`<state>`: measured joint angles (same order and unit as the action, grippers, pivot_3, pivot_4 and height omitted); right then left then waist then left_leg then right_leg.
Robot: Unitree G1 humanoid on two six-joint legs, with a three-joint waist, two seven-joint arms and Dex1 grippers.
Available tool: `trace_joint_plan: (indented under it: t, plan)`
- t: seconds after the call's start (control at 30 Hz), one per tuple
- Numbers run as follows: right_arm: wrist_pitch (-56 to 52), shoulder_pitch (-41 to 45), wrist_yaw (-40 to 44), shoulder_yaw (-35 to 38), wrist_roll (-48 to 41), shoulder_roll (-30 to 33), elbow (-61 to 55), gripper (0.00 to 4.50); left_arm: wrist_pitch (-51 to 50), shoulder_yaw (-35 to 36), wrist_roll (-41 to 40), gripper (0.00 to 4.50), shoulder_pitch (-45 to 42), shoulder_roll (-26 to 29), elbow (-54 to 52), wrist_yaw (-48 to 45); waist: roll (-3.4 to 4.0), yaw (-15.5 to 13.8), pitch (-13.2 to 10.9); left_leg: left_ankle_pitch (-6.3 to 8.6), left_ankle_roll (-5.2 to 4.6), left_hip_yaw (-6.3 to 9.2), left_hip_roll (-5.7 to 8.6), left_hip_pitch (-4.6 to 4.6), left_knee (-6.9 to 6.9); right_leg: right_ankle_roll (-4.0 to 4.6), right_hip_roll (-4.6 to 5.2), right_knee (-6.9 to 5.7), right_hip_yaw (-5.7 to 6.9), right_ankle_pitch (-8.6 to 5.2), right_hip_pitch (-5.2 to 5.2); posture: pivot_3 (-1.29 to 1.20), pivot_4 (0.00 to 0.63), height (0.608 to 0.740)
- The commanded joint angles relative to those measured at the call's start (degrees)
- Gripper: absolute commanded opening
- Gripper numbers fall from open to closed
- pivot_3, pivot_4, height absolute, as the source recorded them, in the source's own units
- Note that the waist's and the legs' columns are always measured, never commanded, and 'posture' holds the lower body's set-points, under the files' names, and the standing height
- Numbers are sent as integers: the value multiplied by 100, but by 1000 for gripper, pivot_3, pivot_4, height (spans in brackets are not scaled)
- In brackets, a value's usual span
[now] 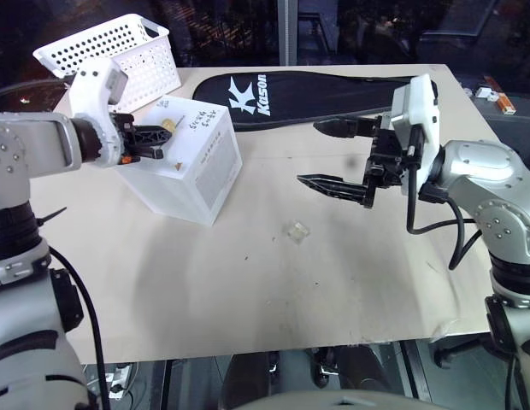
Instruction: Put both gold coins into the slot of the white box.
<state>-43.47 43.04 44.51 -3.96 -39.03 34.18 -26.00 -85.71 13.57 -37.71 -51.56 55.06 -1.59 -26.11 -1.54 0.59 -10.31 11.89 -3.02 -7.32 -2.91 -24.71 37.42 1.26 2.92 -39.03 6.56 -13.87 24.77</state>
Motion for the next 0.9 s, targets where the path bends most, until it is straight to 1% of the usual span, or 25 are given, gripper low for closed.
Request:
trace_joint_plan:
  t: [0.03, 0.43, 0.9]
  plan:
    - [68, 13, 15, 120, -39, 16, -181, 4480, 48, 120, 99, 0, -50, 127, -56, -51, 0, 0, 0, 0, 0, 0, 0, 0, 0, 0, 0, 0, 0, 0, 0, 0, 150, 738]
    - [96, 12, 37, 97, 4, 25, -155, 4480, 274, 336, 193, 0, -185, -85, -19, 13, 0, 1, 0, 0, 0, 0, 0, -1, 0, 2, 0, 0, 0, 1, 0, 0, 150, 738]
    - [73, 25, 32, 82, 12, 24, -169, 4480, 161, 191, 232, 0, 173, 70, -226, -181, 0, 6, 0, 0, 0, 0, 0, 0, 1, 3, 0, 1, 0, 2, 0, 0, 150, 738]
